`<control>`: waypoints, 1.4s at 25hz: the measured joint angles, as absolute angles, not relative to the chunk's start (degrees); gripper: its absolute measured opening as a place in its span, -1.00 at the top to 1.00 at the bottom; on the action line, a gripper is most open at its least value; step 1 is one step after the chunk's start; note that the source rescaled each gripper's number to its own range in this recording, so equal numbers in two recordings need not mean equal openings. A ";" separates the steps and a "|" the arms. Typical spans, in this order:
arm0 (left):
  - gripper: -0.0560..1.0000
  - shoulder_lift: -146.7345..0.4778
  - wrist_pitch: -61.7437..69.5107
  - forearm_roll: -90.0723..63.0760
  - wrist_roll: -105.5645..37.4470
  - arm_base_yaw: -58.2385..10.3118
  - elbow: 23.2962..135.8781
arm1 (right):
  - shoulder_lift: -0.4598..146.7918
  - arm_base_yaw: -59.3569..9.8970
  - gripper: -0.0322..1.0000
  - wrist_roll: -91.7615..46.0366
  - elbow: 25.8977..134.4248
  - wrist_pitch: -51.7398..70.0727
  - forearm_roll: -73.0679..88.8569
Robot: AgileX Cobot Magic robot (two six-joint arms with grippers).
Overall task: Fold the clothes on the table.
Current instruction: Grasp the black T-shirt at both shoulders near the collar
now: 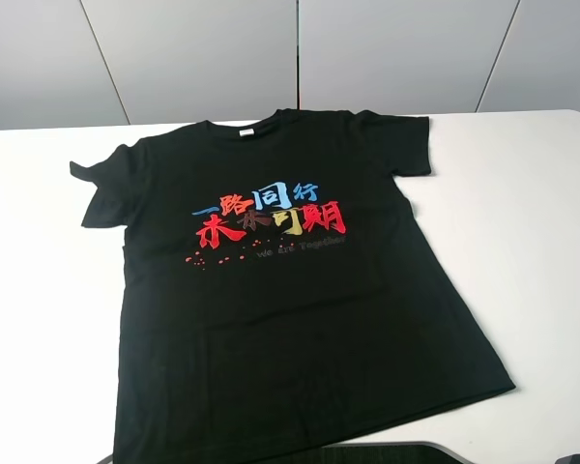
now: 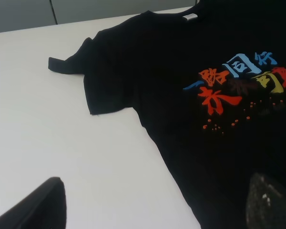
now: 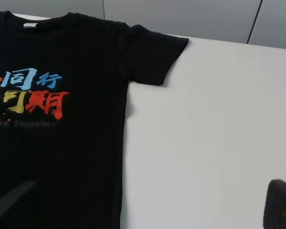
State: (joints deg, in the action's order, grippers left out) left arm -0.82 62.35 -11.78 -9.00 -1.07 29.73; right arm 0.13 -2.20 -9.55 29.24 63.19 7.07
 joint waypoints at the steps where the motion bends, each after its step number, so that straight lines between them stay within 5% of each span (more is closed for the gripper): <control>1: -0.96 -0.82 62.35 -11.78 -9.12 -1.07 29.73 | 0.13 -2.20 -1.00 -9.55 29.24 63.19 7.07; 23: -0.96 -1.41 62.70 -11.78 -10.42 -1.07 29.73 | 0.58 -2.20 -1.00 -9.55 30.81 64.01 7.05; 35: -0.96 -13.75 62.27 -11.89 -14.18 -1.07 30.18 | 19.63 -2.20 -1.00 -12.32 41.43 64.32 4.70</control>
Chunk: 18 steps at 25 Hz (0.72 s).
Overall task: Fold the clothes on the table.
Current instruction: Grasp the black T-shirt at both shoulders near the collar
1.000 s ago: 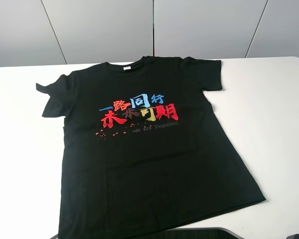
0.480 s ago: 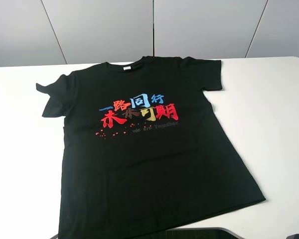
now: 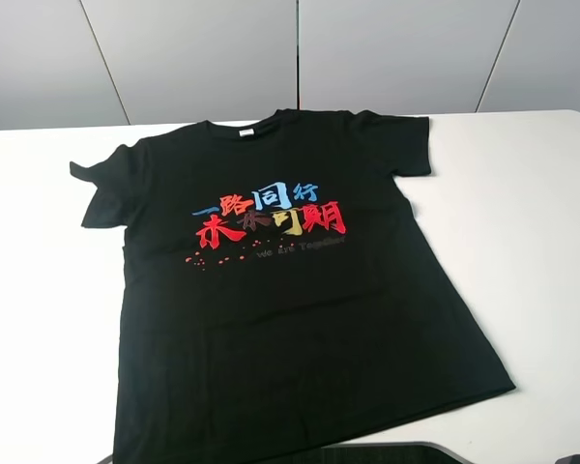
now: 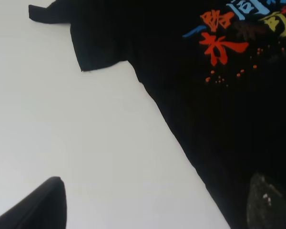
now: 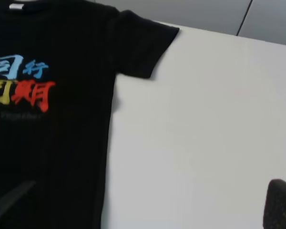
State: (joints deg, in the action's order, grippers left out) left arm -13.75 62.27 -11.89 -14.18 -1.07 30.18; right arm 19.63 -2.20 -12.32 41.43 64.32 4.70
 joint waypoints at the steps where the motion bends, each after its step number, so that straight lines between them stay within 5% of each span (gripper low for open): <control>1: -0.96 -14.58 61.73 -11.99 -14.88 -1.07 30.69 | 21.41 -2.20 -1.00 -13.14 41.77 64.32 4.55; 18: -0.96 -52.84 55.65 -12.11 -31.81 -4.13 43.08 | 62.31 -8.35 -1.00 -26.00 56.54 61.73 5.08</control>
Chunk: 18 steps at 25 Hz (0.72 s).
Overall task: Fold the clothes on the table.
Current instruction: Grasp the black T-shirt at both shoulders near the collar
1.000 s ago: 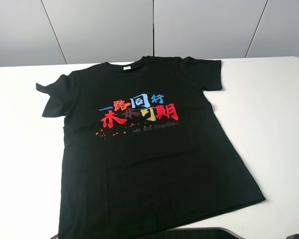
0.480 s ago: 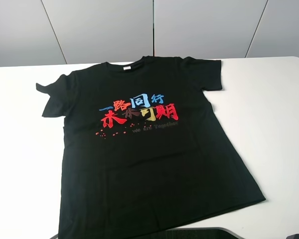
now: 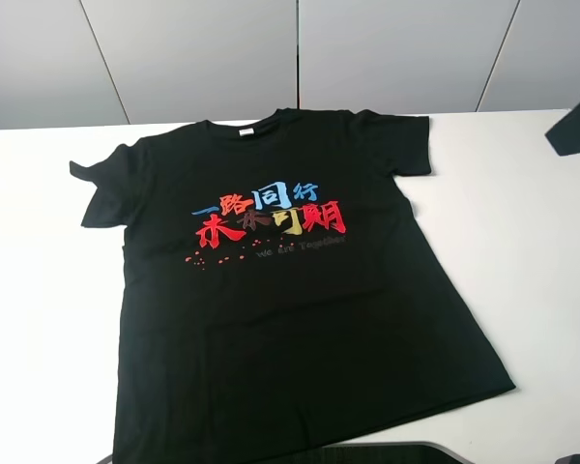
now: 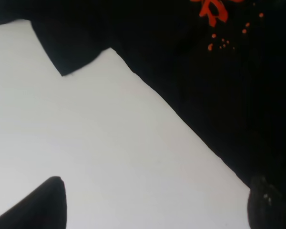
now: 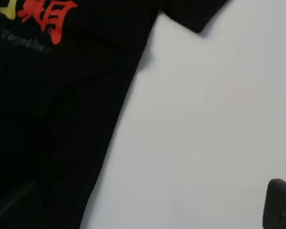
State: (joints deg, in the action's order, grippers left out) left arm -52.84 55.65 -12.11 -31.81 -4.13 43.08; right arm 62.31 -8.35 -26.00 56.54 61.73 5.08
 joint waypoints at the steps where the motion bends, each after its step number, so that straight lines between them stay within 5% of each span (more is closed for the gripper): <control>1: -0.96 -55.58 55.01 -12.11 -32.81 -4.66 43.45 | 64.65 -8.84 -1.00 -26.65 57.46 61.69 5.08; 18: -0.96 -85.29 40.17 -3.31 -39.86 -13.65 49.59 | 92.45 -10.23 -1.00 -42.59 60.43 44.62 5.09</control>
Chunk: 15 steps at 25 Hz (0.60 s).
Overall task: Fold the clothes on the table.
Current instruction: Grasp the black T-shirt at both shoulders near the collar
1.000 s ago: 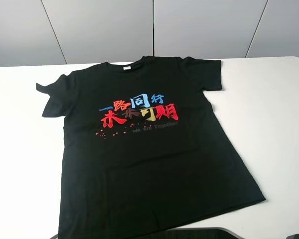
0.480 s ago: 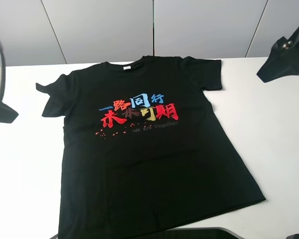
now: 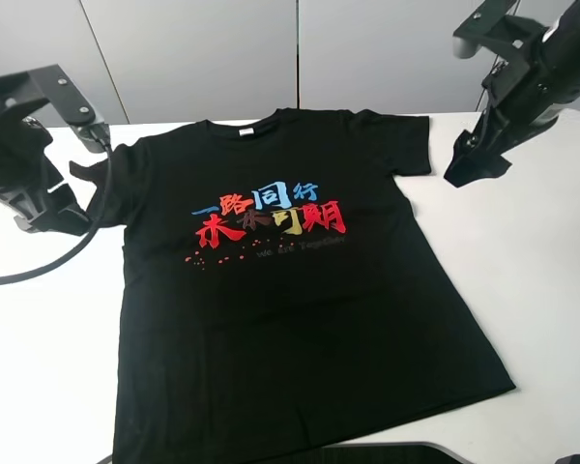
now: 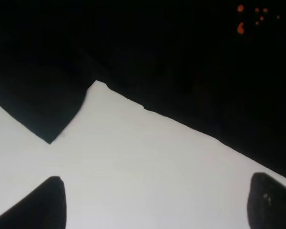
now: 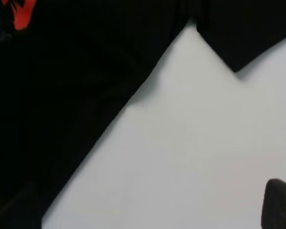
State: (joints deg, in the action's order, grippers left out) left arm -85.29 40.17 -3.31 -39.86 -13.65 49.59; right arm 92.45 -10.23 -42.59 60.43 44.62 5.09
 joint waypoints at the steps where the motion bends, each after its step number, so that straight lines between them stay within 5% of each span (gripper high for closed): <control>1: -0.96 -86.87 39.67 -2.95 -40.14 -13.65 49.81 | 93.54 -10.23 -1.00 -43.97 60.80 44.37 4.84; 15: -0.93 -97.13 33.40 0.83 -49.60 -16.65 49.94 | 102.09 -10.23 -1.00 -63.68 61.57 42.43 -1.00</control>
State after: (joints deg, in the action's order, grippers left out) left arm -97.13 33.40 0.83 -49.60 -16.65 49.94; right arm 102.09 -10.23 -63.68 61.57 42.43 -1.00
